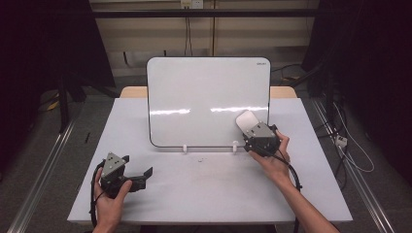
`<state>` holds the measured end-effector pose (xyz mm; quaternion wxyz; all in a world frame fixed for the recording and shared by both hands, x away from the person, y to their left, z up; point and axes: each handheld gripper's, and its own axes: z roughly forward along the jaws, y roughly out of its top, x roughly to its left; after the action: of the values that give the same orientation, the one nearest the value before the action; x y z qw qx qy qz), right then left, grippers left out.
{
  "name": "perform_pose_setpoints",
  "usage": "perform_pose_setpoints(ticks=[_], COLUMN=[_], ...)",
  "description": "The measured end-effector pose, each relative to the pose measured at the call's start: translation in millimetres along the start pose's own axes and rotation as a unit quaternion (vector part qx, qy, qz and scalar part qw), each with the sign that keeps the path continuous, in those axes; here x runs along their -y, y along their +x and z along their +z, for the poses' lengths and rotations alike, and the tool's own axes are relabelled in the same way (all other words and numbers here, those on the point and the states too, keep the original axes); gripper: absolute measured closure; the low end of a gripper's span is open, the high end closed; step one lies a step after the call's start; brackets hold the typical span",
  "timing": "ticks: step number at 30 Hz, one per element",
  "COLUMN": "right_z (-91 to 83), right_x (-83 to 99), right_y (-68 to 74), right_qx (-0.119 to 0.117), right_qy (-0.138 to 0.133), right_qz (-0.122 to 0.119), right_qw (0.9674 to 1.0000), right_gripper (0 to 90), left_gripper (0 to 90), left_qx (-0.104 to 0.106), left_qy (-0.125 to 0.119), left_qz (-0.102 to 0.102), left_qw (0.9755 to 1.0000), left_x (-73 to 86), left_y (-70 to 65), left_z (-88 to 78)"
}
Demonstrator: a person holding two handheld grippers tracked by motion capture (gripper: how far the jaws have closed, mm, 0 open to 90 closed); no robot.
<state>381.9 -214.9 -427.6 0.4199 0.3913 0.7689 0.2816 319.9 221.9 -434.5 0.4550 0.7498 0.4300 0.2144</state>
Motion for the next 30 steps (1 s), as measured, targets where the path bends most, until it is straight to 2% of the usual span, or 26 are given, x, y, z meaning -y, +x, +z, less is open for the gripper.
perform_pose_setpoints(ticks=[7,12,17,20,24,26,30], right_z=[0.6,1.0,0.3,0.2,-1.5,-2.9,-9.8], right_x=[0.3,1.2,1.6,2.3,2.0,1.7,0.6], right_y=[-1.0,-2.6,-5.8,-8.4,-11.5,-12.9,-18.4], right_qx=[0.000,-0.007,-0.023,-0.041,-0.052,-0.065,-0.085], right_qy=[0.000,-0.002,-0.004,-0.004,-0.008,-0.009,-0.016], right_qz=[-0.009,0.001,0.028,0.047,0.067,0.078,0.107], right_qw=[1.0000,1.0000,0.9993,0.9980,0.9964,0.9948,0.9905], right_gripper=[31.6,31.2,29.1,22.5,15.8,9.7,5.9], left_gripper=[5.0,5.0,5.0,5.0,5.0,5.0,5.0], left_qx=[0.000,0.000,0.000,0.001,0.002,0.004,0.006], left_qy=[0.000,0.002,0.003,0.006,0.004,0.001,0.000], left_qz=[-0.001,-0.001,-0.004,-0.003,0.000,0.000,-0.003], left_qw=[1.0000,1.0000,1.0000,1.0000,1.0000,1.0000,1.0000], left_x=[-0.3,-0.5,-1.0,-0.4,-1.2,-1.9,-0.9], left_y=[-1.0,-0.5,-1.4,-1.5,-1.6,-1.4,-0.7], left_z=[0.5,1.0,3.3,4.1,4.3,3.4,1.6])
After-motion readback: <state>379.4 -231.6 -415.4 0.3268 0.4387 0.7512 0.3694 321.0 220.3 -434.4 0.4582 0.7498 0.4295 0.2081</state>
